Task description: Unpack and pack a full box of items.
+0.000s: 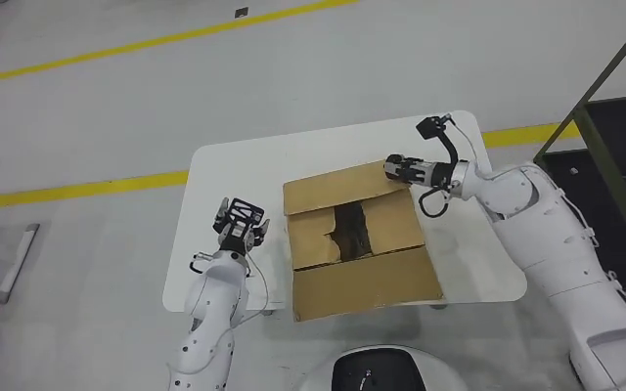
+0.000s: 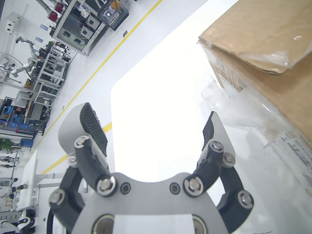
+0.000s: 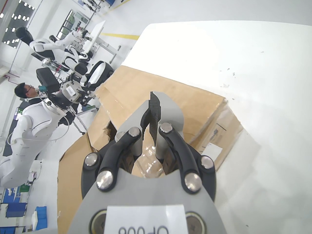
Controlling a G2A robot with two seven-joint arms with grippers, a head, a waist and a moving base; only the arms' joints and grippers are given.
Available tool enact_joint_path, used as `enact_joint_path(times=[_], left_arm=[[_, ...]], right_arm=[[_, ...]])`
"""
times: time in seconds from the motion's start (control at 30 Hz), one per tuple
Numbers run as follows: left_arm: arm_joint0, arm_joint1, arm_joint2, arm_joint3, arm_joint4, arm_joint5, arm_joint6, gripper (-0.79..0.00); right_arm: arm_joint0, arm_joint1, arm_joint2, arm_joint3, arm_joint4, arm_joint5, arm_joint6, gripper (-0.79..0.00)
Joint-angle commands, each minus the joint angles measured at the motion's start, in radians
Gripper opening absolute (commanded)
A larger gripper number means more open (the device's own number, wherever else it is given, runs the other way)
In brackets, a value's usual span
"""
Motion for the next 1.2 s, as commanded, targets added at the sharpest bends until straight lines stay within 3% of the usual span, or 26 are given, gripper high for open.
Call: enact_joint_path(times=[0.0,0.2,0.6,0.73,1.0,1.17], left_arm=[[0.000,0.000,0.000,0.000,0.000,0.000,0.000,0.000],[0.000,0.000,0.000,0.000,0.000,0.000,0.000,0.000],[0.019,0.004,-0.006,-0.022,0.005,-0.026,0.032,0.000],[0.074,0.014,-0.054,-0.091,-0.039,-0.125,0.061,0.000],[0.230,0.049,-0.150,-0.236,0.059,-0.340,0.165,0.000],[0.313,0.066,-0.182,-0.268,0.174,-0.348,0.257,0.000]], right_arm=[[-0.030,0.000,-0.011,-0.045,-0.044,0.017,-0.048,-0.785],[-0.106,-0.004,-0.044,-0.113,-0.138,0.072,-0.177,-0.785],[-0.133,-0.010,-0.054,-0.132,-0.124,0.127,-0.236,-0.785],[-0.137,-0.012,-0.055,-0.134,-0.126,0.141,-0.256,-0.785],[-0.130,-0.014,-0.056,-0.127,-0.121,0.140,-0.259,-0.785],[-0.124,-0.016,-0.062,-0.122,-0.119,0.133,-0.254,-0.785]])
